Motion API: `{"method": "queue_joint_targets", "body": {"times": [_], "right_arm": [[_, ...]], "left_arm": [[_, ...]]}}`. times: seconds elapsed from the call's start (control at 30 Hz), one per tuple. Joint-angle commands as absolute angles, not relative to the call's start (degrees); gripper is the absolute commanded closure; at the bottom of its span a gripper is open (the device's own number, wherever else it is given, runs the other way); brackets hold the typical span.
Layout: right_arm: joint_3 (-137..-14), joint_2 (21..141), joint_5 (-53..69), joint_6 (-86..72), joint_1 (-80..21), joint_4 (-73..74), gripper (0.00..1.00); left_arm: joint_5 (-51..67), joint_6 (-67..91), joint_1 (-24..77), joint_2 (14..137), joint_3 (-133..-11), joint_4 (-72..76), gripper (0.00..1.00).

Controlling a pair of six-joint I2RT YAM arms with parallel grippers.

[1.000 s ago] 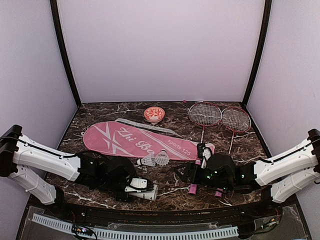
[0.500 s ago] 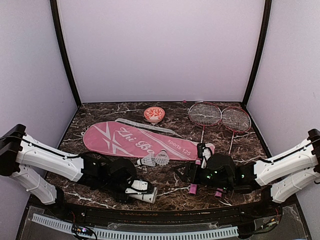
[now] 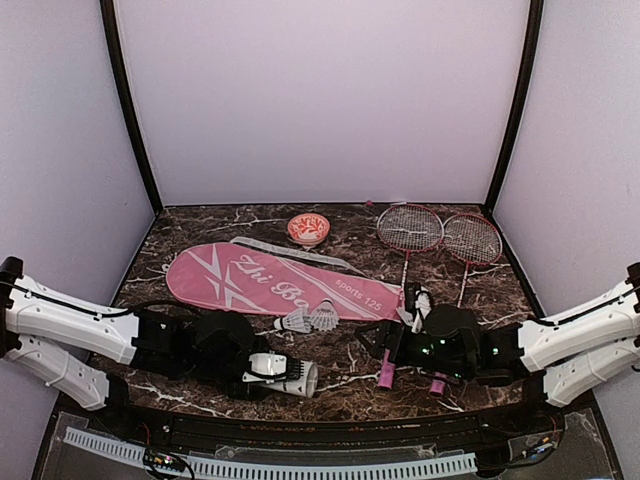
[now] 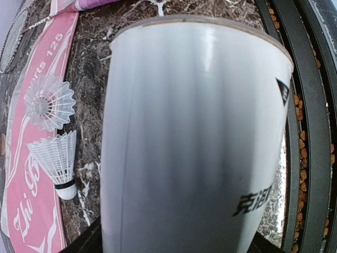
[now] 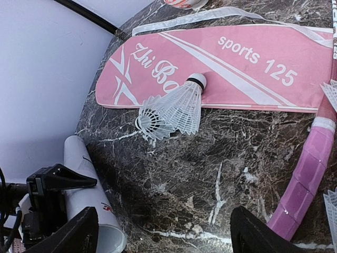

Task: Pack up the badminton gear
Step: Pick up the shuttle tube from the center of the board, then open the tube cap from the shuttle tube.

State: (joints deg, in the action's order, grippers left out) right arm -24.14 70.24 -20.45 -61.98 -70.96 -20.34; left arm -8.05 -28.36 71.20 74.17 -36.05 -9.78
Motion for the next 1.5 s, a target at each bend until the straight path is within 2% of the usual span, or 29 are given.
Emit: {"method": "queue_joint_targets", "body": {"times": [0.0, 0.2, 0.37, 0.63, 0.83, 1.03, 1.23, 1.47], "right_arm": [[-24.87, 67.52, -22.11, -59.94, -70.49, -18.3, 0.13], [-28.74, 63.02, -23.84, -55.43, -70.47, -11.53, 0.12], [-27.01, 57.29, -20.69, -50.23, -70.4, -14.69, 0.12], [-28.32, 56.55, -5.96, -43.4, -71.0, -21.25, 0.19], [-33.3, 64.19, -8.97, -41.83, -75.39, -19.51, 0.24], [-35.18, 72.32, -10.84, -45.59, -77.0, -24.2, 0.34], [-37.12, 77.91, -7.52, -46.93, -77.27, -28.4, 0.43], [-38.63, 79.5, -6.93, -46.64, -77.69, -27.68, 0.64]], "left_arm": [[-10.52, -29.88, 72.45, 68.65, -34.32, -6.17, 0.38], [-10.75, -30.98, 74.83, 57.67, -32.07, -1.53, 0.39], [-10.3, -31.75, 75.15, 51.3, -29.8, 1.52, 0.38], [-12.48, -32.69, 75.1, 53.14, -28.62, 4.05, 0.38], [-17.57, -33.33, 75.15, 56.21, -28.65, 5.64, 0.38], [-17.91, -33.09, 75.14, 57.52, -29.11, 5.11, 0.37], [-18.71, -34.06, 75.15, 57.66, -29.23, 4.17, 0.37], [-19.18, -34.51, 75.15, 57.3, -29.11, 3.52, 0.37]]}}
